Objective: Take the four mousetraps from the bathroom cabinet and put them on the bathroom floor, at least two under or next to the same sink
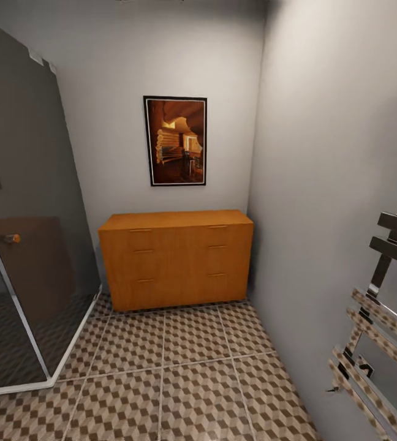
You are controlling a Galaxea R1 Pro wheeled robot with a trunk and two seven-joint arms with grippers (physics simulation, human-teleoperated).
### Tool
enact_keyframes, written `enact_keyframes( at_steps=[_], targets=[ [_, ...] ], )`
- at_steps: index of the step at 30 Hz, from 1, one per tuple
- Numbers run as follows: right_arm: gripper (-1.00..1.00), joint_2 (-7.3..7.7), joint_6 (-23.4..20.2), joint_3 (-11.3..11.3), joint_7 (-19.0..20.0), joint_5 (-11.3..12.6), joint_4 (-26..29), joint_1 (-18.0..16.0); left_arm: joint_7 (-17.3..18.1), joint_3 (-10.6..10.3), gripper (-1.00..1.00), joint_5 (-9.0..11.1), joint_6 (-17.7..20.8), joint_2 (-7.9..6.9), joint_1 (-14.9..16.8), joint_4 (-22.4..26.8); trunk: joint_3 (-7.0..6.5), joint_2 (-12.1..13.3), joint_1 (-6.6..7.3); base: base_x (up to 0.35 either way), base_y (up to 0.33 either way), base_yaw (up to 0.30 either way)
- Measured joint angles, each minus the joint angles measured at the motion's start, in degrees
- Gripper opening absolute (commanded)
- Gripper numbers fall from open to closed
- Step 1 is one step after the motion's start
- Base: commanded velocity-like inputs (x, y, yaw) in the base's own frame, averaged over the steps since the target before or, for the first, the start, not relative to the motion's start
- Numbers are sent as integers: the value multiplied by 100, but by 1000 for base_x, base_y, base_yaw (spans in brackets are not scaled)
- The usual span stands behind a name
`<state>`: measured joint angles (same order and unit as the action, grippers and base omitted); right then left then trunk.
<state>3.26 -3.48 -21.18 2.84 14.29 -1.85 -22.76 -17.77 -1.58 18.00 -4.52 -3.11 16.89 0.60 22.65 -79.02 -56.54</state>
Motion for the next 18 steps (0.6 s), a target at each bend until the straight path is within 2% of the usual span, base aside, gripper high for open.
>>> enact_keyframes(
  at_steps=[18],
  targets=[
    [-100, -10, 54, -2, -3, 0, 0, 1, 132, 14, -100, 29, -16, 67, -6, -30, 0, 0, 1, -7, -1, 287]
  ],
)
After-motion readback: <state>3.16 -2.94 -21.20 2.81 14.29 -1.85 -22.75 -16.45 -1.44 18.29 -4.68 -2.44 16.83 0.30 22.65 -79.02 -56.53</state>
